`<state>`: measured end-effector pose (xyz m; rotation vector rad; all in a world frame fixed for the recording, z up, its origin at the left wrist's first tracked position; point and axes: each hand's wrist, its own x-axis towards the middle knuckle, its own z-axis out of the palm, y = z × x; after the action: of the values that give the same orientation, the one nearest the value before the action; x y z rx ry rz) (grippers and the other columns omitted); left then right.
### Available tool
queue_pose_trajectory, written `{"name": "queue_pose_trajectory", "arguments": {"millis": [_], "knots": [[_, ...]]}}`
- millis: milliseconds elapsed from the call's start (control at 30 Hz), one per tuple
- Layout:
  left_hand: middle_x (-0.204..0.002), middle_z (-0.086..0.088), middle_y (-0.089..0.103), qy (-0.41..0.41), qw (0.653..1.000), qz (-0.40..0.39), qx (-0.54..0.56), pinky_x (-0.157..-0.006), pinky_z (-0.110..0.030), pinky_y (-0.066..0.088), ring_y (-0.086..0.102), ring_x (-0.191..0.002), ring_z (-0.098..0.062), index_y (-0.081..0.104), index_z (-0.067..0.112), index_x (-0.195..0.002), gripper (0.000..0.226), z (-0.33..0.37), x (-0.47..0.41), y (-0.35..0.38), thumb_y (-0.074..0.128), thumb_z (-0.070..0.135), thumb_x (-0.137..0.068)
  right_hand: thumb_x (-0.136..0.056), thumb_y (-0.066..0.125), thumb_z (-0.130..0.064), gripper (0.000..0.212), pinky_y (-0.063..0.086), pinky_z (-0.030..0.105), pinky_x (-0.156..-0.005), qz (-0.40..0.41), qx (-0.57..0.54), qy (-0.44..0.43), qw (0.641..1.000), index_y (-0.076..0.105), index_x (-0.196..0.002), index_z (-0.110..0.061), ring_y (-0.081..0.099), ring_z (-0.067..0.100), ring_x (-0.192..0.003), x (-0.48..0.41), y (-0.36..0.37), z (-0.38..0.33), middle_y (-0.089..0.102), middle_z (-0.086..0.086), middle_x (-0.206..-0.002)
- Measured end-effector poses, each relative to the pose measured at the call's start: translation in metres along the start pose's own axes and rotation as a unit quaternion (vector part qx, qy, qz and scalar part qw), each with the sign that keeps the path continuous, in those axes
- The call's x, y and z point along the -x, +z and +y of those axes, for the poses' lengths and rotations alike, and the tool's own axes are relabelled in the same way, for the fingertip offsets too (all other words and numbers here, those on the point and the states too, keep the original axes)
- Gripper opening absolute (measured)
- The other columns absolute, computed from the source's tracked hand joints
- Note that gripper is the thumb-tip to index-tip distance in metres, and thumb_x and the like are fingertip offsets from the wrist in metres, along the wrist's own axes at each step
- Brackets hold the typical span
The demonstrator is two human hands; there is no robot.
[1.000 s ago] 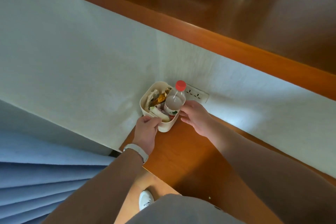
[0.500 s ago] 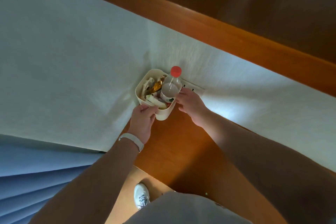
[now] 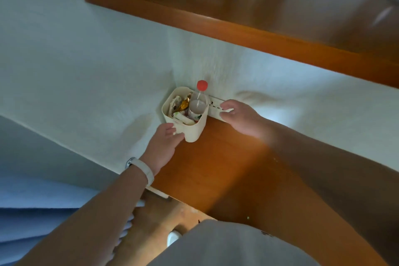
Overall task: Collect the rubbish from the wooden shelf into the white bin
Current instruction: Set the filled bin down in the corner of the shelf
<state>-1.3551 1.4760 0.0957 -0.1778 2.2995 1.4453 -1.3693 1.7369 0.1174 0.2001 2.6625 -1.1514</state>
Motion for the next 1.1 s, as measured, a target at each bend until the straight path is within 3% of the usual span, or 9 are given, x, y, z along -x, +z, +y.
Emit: {"name": "queue_pose_trajectory", "arguments": {"millis": [100,200,267,400,533,767,1100], "knots": [[-0.148,0.007,0.049,0.077,0.989,0.016,-0.125,-0.102,-0.032,0.041,0.046,-0.135,-0.017,0.043,0.036,-0.138,0.047,0.006,0.021,-0.002,0.061,0.042,-0.095,-0.097,0.052,-0.042,0.044,0.038,0.024,-0.088,0.007,0.076,-0.049,0.996,0.051,-0.138,-0.026,0.055,0.012,-0.12,0.024,-0.01,0.006,0.052,-0.007,-0.142],[-0.147,0.005,0.05,0.157,0.957,0.046,-0.238,-0.098,-0.027,0.036,0.046,-0.134,-0.017,0.046,0.031,-0.141,0.049,0.016,0.043,0.0,0.062,0.041,-0.095,-0.097,0.05,-0.045,0.047,0.038,0.025,-0.086,0.016,0.131,-0.085,0.988,0.048,-0.14,-0.026,0.056,0.012,-0.112,0.05,-0.019,0.01,0.048,-0.008,-0.144],[-0.145,0.003,0.053,0.2,0.932,0.07,-0.293,-0.102,-0.03,0.037,0.047,-0.133,-0.018,0.049,0.028,-0.141,0.05,0.023,0.059,0.002,0.063,0.04,-0.094,-0.097,0.048,-0.047,0.049,0.04,0.028,-0.083,0.013,0.177,-0.11,0.978,0.047,-0.141,-0.026,0.056,0.013,-0.105,0.066,-0.025,0.011,0.047,-0.007,-0.144],[-0.144,-0.003,0.056,0.274,0.869,0.108,-0.397,-0.114,-0.043,0.03,0.045,-0.135,-0.024,0.055,0.021,-0.137,0.048,0.034,0.087,0.012,0.062,0.039,-0.094,-0.097,0.044,-0.048,0.049,0.047,0.036,-0.091,0.034,0.26,-0.18,0.948,0.05,-0.138,-0.021,0.051,0.019,-0.122,0.099,-0.033,0.009,0.051,-0.003,-0.138],[-0.149,-0.002,0.051,0.27,0.845,0.116,-0.446,-0.121,-0.051,0.02,0.038,-0.143,-0.025,0.053,0.025,-0.139,0.046,0.039,0.109,0.026,0.055,0.042,-0.097,-0.098,0.041,-0.048,0.051,0.049,0.04,-0.093,0.047,0.316,-0.236,0.918,0.049,-0.138,-0.019,0.05,0.021,-0.122,0.122,-0.037,0.012,0.051,-0.001,-0.139],[-0.154,0.006,0.043,0.218,0.839,0.145,-0.476,-0.122,-0.046,0.008,0.028,-0.148,-0.02,0.042,0.033,-0.146,0.05,0.037,0.147,0.053,0.044,0.05,-0.099,-0.096,0.036,-0.052,0.054,0.046,0.039,-0.096,0.033,0.32,-0.283,0.903,0.048,-0.139,-0.021,0.05,0.02,-0.122,0.143,-0.044,0.019,0.051,-0.001,-0.138],[-0.155,0.003,0.044,0.196,0.836,0.172,-0.482,-0.124,-0.051,0.013,0.028,-0.148,-0.023,0.042,0.029,-0.148,0.053,0.043,0.193,0.064,0.048,0.046,-0.099,-0.095,0.037,-0.052,0.054,0.049,0.042,-0.092,0.042,0.321,-0.306,0.895,0.053,-0.133,-0.018,0.053,0.023,-0.117,0.179,-0.058,0.024,0.054,0.001,-0.133]]}}
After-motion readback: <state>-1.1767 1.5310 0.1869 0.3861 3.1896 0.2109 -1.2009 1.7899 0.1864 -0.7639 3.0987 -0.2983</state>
